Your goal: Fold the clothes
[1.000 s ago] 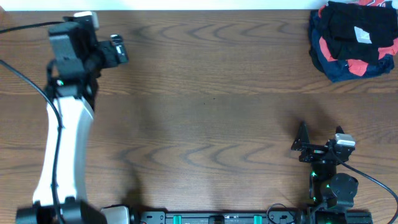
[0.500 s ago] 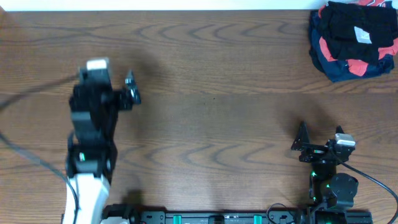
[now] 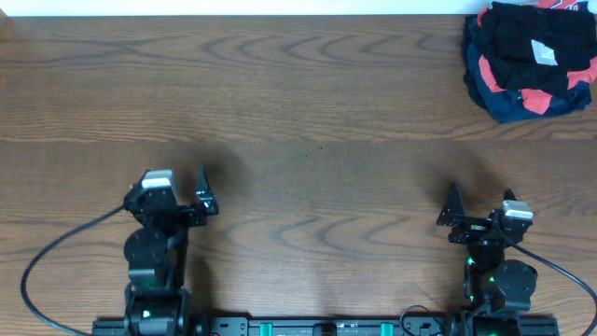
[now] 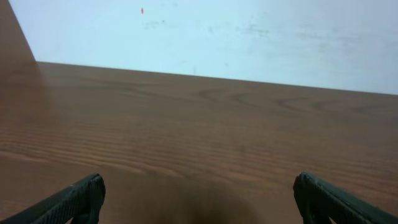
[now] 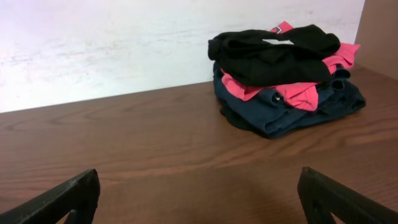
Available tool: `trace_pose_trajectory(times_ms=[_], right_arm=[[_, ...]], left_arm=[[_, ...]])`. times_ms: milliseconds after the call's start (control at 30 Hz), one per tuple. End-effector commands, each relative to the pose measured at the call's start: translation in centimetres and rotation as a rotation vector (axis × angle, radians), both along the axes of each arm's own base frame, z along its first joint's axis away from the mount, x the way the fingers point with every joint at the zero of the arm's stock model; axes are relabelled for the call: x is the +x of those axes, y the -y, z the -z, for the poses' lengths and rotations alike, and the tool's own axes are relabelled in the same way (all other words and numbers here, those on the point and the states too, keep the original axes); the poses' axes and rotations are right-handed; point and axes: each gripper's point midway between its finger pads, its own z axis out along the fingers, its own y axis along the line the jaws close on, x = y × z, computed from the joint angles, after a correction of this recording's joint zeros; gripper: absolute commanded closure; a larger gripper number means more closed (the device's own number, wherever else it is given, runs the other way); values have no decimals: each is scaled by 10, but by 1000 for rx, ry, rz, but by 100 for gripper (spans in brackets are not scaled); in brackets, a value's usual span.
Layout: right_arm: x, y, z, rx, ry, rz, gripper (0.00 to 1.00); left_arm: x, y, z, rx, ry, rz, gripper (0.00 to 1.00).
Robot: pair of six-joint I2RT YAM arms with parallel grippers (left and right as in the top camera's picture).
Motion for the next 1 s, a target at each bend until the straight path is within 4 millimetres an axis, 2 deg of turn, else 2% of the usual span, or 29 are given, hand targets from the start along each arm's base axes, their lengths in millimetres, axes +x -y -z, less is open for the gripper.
trace_pose_trajectory(times_ms=[0, 300, 533, 967], right_arm=[[0, -2, 1, -15, -2, -9, 1], [0, -2, 1, -15, -2, -9, 0], [0, -2, 1, -15, -2, -9, 1], [0, -2, 1, -15, -2, -9, 1]], left_arm=[[-7, -2, 2, -9, 42, -12, 2], [-18, -3, 22, -9, 53, -19, 2], [-23, -3, 13, -9, 119, -19, 2], [-25, -3, 10, -9, 139, -18, 2]])
